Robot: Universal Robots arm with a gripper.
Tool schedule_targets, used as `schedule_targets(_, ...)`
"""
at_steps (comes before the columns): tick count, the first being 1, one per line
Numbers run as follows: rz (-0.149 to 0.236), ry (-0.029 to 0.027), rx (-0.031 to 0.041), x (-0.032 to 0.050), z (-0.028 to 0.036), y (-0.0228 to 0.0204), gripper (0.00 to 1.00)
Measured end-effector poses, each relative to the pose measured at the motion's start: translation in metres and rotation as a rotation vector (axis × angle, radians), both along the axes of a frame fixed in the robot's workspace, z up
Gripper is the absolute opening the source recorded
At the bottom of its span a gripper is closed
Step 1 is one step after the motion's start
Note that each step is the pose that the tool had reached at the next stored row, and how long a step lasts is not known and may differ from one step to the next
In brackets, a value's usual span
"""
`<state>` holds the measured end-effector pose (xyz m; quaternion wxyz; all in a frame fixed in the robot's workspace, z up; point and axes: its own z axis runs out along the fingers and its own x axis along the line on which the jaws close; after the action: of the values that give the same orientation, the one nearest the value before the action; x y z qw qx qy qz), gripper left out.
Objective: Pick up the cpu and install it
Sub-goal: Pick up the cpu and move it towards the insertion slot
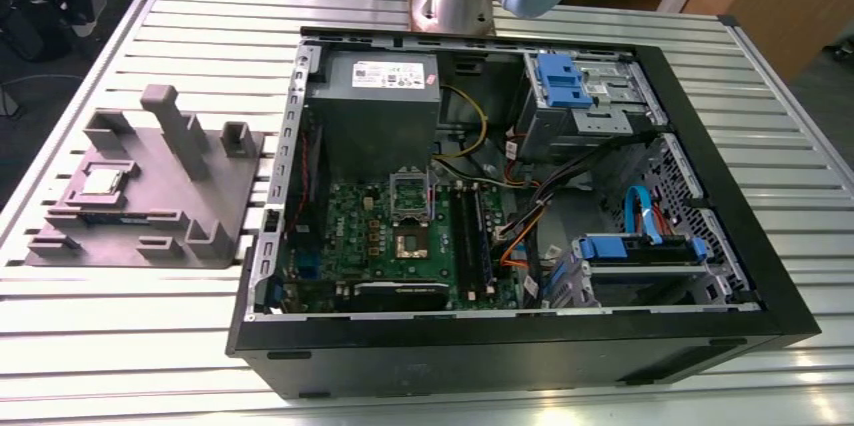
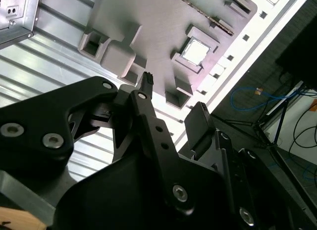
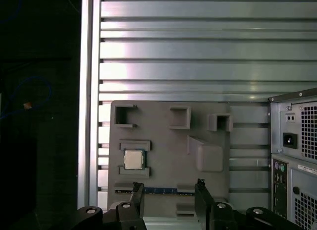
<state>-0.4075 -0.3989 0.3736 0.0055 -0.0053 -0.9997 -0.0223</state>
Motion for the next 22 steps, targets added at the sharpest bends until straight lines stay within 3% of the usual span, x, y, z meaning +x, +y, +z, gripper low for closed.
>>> schedule_targets(7, 0.000, -0.0002, 0.0001, -0.0009, -0.0006, 0.0000, 0.53)
schedule_targets(18, 0.000, -0.0001, 0.0001, -0.0090, -0.0013, 0.0000, 0.53)
schedule_targets(22, 0.000, 0.0000, 0.0002, -0.0092, -0.0049, 0.0000, 0.53)
